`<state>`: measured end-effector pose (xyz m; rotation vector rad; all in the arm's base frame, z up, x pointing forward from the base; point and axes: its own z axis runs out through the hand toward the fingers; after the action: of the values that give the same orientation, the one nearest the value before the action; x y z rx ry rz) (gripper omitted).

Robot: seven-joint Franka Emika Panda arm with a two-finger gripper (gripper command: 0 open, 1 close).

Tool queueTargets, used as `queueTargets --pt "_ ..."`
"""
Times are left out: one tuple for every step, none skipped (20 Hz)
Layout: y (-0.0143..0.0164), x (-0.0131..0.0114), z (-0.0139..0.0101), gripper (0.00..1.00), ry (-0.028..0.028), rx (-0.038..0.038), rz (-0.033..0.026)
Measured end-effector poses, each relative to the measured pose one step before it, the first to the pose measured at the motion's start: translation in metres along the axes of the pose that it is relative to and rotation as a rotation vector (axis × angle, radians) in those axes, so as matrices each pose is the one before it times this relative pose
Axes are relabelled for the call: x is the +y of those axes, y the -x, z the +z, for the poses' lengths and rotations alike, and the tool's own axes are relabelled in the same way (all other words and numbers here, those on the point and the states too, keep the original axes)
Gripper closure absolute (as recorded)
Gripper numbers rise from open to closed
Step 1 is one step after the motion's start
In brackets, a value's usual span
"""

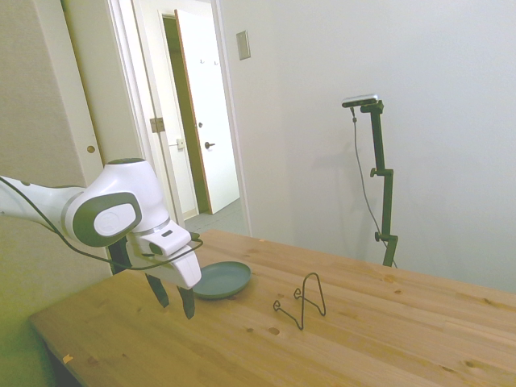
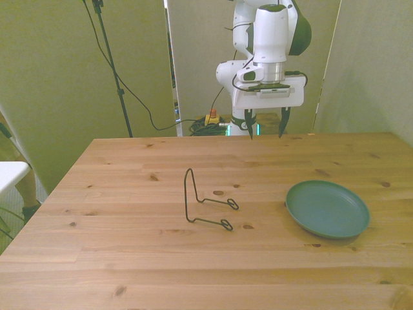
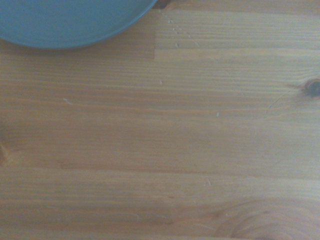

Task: Load the plate

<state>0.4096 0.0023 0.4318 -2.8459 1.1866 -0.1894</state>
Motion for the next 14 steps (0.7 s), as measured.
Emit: queueTargets --pt "-0.00017 -0.00020 0.00033 0.00 -0.00024 0.00008 -0.00013" --pt "-0.00042 -0.00071 0.00013 0.00 -0.00381 0.00141 0.00091" --pt "-0.00070 -0.00150 0.00011 0.00 -0.01156 -0.00698 0.02043" --pt "-0.00167 -0.00436 -0.00079 0.00 -0.02461 -0.00801 0.04171" --pt "-0.00258 -0.00570 -0.00075 0.00 -0.02125 -0.00369 0.04323" --pt "-0.00402 -0.00912 0.00001 0.00 -0.02647 0.00328 0.05442" --pt "-0.00328 -0.00676 0.00133 0.00 -0.01409 0.00435 0.03608" --pt "-0.00394 -0.00701 0.00154 0.00 -0.01403 0.00756 0.04168" --pt "-0.00427 -0.00704 0.00201 0.00 -0.01311 0.00661 0.04193" --pt "-0.00455 -0.00742 0.00291 0.00 -0.00934 0.00330 0.03472" --pt "-0.00476 -0.00739 0.00321 0.00 -0.00852 0.00213 0.03238" --pt "-0.00467 -0.00722 0.00341 0.00 -0.00998 0.00052 0.03128" --pt "-0.00417 -0.00698 0.00389 0.00 -0.00929 -0.00423 0.02702" --pt "-0.00364 -0.00642 0.00399 0.00 -0.01007 -0.01130 0.02092"
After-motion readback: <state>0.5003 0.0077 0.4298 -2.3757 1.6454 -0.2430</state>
